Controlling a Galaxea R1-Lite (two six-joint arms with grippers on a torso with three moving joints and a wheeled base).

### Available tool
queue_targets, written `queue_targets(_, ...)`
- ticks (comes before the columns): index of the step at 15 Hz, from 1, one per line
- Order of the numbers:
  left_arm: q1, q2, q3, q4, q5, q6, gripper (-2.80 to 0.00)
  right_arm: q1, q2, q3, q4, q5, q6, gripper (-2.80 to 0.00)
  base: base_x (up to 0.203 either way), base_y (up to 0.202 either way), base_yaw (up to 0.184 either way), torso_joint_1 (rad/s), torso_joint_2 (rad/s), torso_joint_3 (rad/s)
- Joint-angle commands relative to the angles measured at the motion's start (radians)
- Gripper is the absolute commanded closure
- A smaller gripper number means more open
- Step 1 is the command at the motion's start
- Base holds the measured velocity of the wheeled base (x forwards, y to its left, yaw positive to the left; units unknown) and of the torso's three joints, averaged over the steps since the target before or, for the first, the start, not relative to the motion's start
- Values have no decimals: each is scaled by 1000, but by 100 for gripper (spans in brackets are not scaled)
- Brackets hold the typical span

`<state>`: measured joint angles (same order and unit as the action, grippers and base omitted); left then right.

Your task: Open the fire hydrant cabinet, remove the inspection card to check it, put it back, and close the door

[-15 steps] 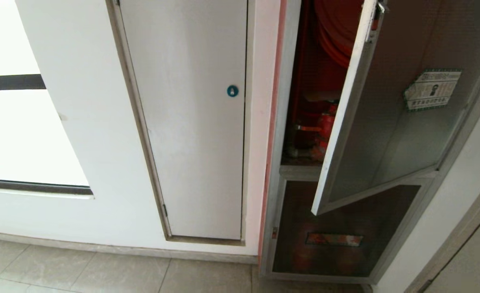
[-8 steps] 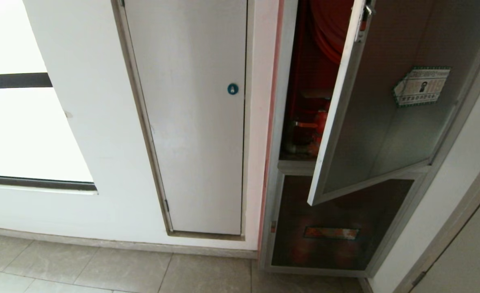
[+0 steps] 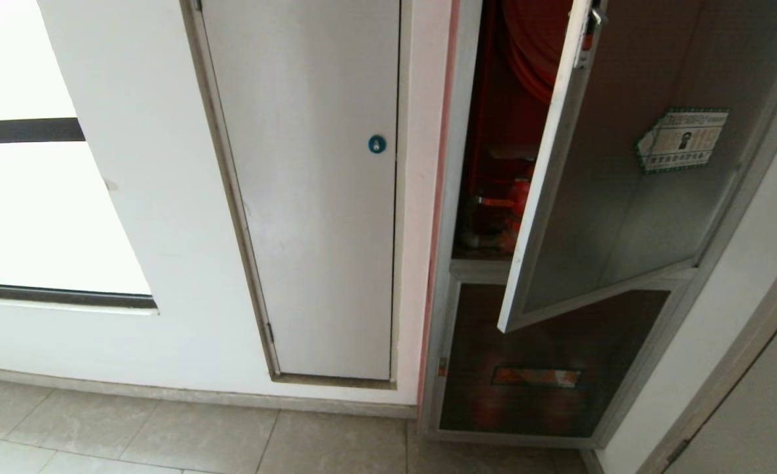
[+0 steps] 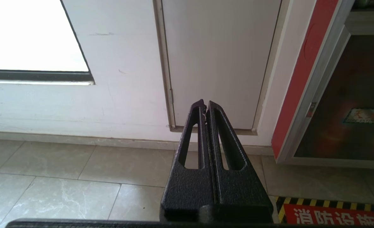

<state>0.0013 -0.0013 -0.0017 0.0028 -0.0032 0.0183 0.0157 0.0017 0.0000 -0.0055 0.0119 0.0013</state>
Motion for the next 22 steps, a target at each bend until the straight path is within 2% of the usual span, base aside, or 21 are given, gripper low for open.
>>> queue_targets(1,0,1,0,0,0,0,0,0,1,3,-1,0,2,0,0,0,0,0,0,0)
queue_targets(15,0,1,0,0,2,-1,0,0,1,2,4,2,-8,0,0,0,0,0,0,0)
queue_targets(18,0,0,0,0,2,-1,0,0,47,-10,3,33,-100,0,0,0,0,0,0,0)
queue_targets(22,-1,1,0,0,2,-1,0,2,219,-174,6,87,-49,0,0,0,0,0,0,0)
